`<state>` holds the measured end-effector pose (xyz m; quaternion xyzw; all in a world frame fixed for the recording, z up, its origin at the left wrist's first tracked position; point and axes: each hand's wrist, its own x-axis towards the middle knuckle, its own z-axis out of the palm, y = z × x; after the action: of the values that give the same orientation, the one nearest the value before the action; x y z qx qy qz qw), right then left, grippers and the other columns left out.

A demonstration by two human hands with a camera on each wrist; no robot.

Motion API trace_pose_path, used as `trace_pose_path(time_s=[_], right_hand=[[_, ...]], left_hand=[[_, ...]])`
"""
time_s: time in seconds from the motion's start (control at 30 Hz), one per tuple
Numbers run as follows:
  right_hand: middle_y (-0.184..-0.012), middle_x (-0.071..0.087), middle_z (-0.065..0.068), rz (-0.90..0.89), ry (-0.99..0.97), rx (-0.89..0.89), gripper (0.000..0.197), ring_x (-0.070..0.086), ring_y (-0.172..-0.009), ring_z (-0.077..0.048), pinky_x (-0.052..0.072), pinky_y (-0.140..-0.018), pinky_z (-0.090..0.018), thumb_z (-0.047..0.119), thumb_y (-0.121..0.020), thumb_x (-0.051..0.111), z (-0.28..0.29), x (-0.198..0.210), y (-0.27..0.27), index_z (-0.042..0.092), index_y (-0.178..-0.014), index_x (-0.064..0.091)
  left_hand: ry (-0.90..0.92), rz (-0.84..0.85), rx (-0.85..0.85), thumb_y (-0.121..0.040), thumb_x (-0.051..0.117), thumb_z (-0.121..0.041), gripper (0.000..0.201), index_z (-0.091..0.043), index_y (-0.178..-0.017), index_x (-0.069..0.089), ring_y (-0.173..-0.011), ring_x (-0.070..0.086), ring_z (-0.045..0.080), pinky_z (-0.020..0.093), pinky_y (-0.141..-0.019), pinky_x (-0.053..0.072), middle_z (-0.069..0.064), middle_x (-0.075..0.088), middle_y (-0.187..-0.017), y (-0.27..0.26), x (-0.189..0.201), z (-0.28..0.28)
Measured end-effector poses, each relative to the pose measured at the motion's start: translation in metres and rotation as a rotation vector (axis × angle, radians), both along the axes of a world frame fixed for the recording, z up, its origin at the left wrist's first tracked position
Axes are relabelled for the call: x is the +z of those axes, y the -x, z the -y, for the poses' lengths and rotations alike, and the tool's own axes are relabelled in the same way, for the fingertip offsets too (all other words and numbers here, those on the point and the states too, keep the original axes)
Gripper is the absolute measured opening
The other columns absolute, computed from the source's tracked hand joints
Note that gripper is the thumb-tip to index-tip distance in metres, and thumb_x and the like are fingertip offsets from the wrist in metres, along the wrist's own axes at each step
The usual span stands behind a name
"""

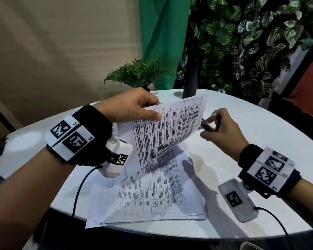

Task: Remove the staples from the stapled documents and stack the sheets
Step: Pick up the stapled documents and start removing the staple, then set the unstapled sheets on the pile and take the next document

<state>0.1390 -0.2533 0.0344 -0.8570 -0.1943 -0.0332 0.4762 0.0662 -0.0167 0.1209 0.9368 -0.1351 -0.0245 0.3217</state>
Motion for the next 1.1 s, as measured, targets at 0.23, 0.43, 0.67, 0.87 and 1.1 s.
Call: trace_pose_path(time_s=[0.23,0.43,0.67,0.87,1.1], right_hand=[[-0.070,0.054,-0.002,-0.376,-0.578,0.136,0.041,0.051,-0.042,-0.008,0.035,-0.040,-0.017,-0.006,-0.072,0.070,-0.022,0.014,-0.008,0.018,-0.087,0.039],[-0.053,0.051,0.007,-0.347,-0.690,0.176,0.041,0.037,-0.036,-0.007,0.030,-0.038,-0.017,-0.013,-0.072,0.066,-0.033,0.022,-0.018,0.017,-0.080,0.039],[-0.062,0.045,-0.005,-0.219,-0.908,0.237,0.039,0.035,-0.036,-0.002,0.028,-0.035,-0.013,-0.005,-0.075,0.061,-0.030,0.075,-0.036,0.020,-0.067,0.034],[-0.054,0.047,0.008,-0.199,-0.986,0.292,0.039,0.036,-0.037,0.000,0.029,-0.037,-0.013,-0.005,-0.083,0.056,-0.044,0.100,-0.030,0.021,-0.066,0.034],[-0.052,0.058,0.011,-0.325,-0.787,0.127,0.021,0.050,-0.043,-0.001,0.031,-0.038,-0.013,0.005,-0.083,0.062,-0.054,0.088,-0.015,0.018,-0.071,0.052]], left_hand=[[0.062,0.017,-0.018,-0.082,0.068,-0.009,0.015,-0.005,-0.096,0.065,-0.074,0.064,0.003,0.010,-0.064,0.047,-0.002,0.069,-0.086,0.004,0.011,-0.007],[0.231,0.085,0.080,-0.075,0.072,-0.006,0.039,-0.018,-0.108,0.054,-0.080,0.069,0.007,0.017,-0.072,0.053,0.002,0.071,-0.090,0.012,0.015,-0.019],[0.702,0.293,0.372,-0.051,0.085,-0.019,0.072,-0.017,-0.114,0.049,-0.086,0.071,0.019,0.029,-0.076,0.056,0.006,0.075,-0.091,0.035,0.008,-0.064],[0.928,0.419,0.434,-0.054,0.085,-0.013,0.067,-0.009,-0.113,0.054,-0.098,0.069,0.015,0.023,-0.077,0.054,0.000,0.072,-0.108,0.030,-0.033,-0.039],[0.882,0.350,0.613,-0.068,0.075,-0.005,0.032,-0.003,-0.098,0.064,-0.074,0.066,0.013,0.023,-0.068,0.054,0.004,0.074,-0.088,0.037,-0.027,-0.105]])
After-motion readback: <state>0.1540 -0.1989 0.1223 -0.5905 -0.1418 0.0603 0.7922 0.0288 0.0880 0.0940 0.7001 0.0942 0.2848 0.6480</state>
